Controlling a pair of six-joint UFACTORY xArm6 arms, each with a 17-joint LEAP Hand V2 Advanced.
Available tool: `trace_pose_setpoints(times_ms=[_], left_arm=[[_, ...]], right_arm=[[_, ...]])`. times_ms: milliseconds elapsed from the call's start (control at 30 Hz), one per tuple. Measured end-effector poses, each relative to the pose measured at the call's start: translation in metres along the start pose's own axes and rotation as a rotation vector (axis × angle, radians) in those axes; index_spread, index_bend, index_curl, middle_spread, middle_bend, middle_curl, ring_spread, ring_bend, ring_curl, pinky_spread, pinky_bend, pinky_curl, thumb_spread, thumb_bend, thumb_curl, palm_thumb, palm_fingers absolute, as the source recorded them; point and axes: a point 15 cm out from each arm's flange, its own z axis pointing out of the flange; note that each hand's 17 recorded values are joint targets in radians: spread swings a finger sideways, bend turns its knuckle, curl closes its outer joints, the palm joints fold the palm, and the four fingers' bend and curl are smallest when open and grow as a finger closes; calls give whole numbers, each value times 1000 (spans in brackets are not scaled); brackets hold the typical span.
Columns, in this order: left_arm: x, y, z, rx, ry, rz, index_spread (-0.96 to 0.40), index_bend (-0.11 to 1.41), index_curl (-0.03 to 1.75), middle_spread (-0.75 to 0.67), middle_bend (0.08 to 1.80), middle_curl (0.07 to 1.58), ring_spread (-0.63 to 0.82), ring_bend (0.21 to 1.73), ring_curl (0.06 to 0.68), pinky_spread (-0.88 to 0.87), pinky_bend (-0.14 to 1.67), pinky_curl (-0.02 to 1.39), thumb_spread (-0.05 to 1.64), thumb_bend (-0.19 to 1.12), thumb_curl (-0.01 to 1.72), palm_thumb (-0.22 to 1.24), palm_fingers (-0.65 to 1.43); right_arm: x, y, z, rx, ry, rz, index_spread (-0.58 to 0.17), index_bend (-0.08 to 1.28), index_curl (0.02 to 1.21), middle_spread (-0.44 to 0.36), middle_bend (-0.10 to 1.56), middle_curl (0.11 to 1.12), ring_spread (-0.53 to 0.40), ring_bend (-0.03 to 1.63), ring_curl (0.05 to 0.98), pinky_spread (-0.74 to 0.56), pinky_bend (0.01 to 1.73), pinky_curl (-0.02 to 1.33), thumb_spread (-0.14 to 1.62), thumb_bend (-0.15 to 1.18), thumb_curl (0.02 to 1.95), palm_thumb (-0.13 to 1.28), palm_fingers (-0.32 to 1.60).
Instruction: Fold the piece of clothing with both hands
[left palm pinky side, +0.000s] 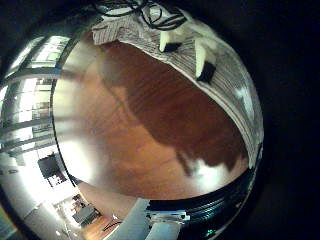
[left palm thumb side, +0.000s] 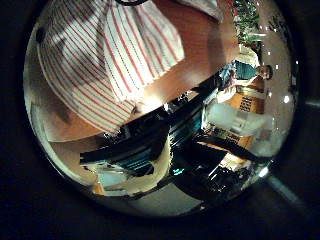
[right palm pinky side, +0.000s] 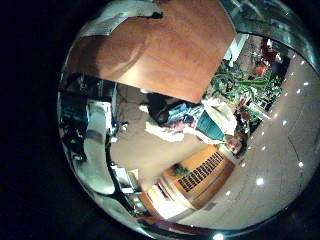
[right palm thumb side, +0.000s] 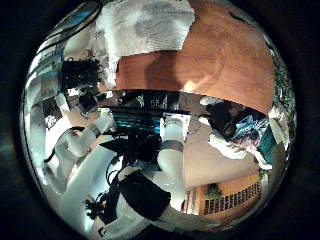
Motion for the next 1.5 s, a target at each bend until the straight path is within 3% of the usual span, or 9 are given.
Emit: trace_pose_setpoints(times_ms=[100,200,333,500,733,1033,1267,1500], left_arm=[[1,-3,1,-5,-3,-5,118,193,303,192,487,449,232,832,188,258,449,325,921,-13,321,243,308],[0,-5,-3,-4,-1,-9,42,197,322,57,625,517,13,906,205,80,508,333,969,14,338,359,554],[-6,-3,-9,-24,6,-30,-69,224,369,-106,762,630,-255,1063,276,-201,649,386,1019,21,358,476,790],[-12,-2,-20,-45,7,-42,-209,307,461,-264,837,750,-410,1197,362,-439,841,474,1076,30,383,605,926],[-15,-5,-32,-47,5,-43,-384,389,620,-413,875,865,-461,1291,439,-589,1044,571,1122,76,450,808,1004],[-7,-11,-79,-74,18,-5,-529,383,842,-515,906,963,-466,1346,483,-633,1127,620,1144,23,492,847,940],[-7,-9,-112,-135,17,9,-594,336,1010,-557,922,1012,-463,1370,499,-637,1154,637,1153,-9,519,863,911],[-6,-7,-126,-217,22,14,-629,273,1156,-586,919,1039,-466,1377,505,-635,1174,645,1162,-12,532,860,903]], right_arm=[[-1,1,0,-4,0,8,-367,165,285,-17,243,360,84,630,219,326,652,178,1232,-15,209,164,195],[-2,2,0,-9,2,5,-368,163,286,-17,240,360,84,628,219,326,648,180,1234,-15,208,165,197],[-3,3,1,-15,2,3,-367,163,288,-17,243,362,84,622,218,327,641,181,1235,-15,208,165,202],[-3,4,1,-21,1,4,-370,165,290,-24,241,364,84,616,217,327,634,183,1236,-15,207,165,207],[-8,0,7,-30,7,-13,-372,146,283,-42,248,365,28,683,231,300,626,179,1244,-12,208,182,282],[-34,-40,34,-36,-28,-76,-351,152,275,-101,328,397,-127,801,273,106,661,171,1227,-2,235,313,355],[-58,-64,72,-7,-25,-112,-324,159,279,-126,386,421,-167,837,287,49,680,159,1175,-16,251,354,343],[-70,-98,89,105,-18,-60,-307,173,298,-132,405,429,-177,839,292,26,689,148,1131,-23,259,349,327]])
